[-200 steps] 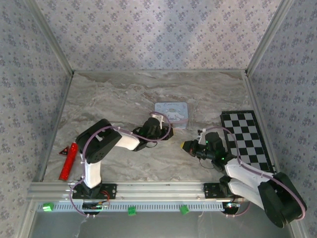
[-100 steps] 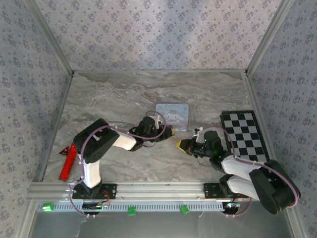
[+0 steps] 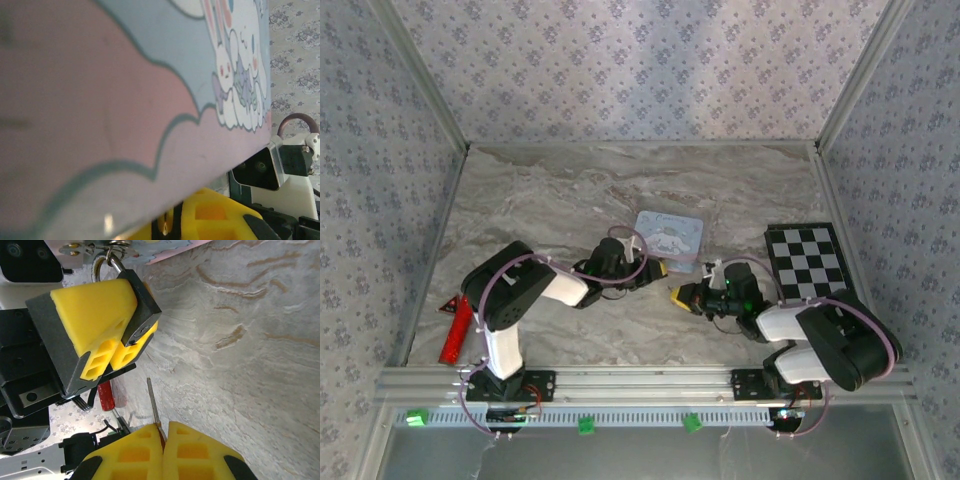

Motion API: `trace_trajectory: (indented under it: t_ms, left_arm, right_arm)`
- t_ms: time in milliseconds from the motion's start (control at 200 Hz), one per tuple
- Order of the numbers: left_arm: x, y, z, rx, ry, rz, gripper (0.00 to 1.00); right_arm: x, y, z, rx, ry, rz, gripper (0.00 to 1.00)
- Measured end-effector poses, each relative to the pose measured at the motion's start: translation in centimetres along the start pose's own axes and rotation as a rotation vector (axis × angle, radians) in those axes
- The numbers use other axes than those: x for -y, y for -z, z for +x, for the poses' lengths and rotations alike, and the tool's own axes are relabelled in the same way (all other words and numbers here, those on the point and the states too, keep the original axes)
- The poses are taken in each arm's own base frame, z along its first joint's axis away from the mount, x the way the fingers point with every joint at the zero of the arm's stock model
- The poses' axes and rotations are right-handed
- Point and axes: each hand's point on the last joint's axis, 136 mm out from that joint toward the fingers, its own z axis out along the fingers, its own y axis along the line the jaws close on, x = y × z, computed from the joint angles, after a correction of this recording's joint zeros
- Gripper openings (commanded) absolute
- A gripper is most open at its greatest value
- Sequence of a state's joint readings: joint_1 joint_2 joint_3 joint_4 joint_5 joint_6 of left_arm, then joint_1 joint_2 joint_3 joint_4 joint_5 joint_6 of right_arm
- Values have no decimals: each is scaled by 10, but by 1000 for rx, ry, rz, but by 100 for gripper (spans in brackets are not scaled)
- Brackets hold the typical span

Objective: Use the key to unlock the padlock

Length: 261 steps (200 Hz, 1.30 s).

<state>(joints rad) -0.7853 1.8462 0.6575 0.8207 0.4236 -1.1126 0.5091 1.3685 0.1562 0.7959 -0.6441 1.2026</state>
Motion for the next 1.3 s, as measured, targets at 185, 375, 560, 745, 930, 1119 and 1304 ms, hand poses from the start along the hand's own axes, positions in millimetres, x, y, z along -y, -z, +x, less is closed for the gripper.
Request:
trace_trajectory:
  t_ms: [185,375,560,745,930,1119,1304]
  left_arm:
    - [0,0,0,0,1,0,1]
    - [1,0,1,-4,11,8,0]
    - [4,2,0,-4,34,28,1]
    - [4,4,1,-7,43,40,0]
    - [4,6,-2,-4,48,49,0]
    - [4,5,-4,-2,47,67,0]
    - [7,4,-5,0,53,88,0]
  right_arm:
    - [-9,-5,-6,8,13,-30,0]
    - [-2,-12,-8,7,-14,-31,0]
    - [7,-22,-11,-3,-62,-51,0]
    - [13,-24,-15,2,-94,-79,0]
    - [-1,-19,-17,11,-62,-132,0]
    - [-5,-16,-20,21,-52,-150,0]
    - [-6,-16,-21,22,-51,-153,0]
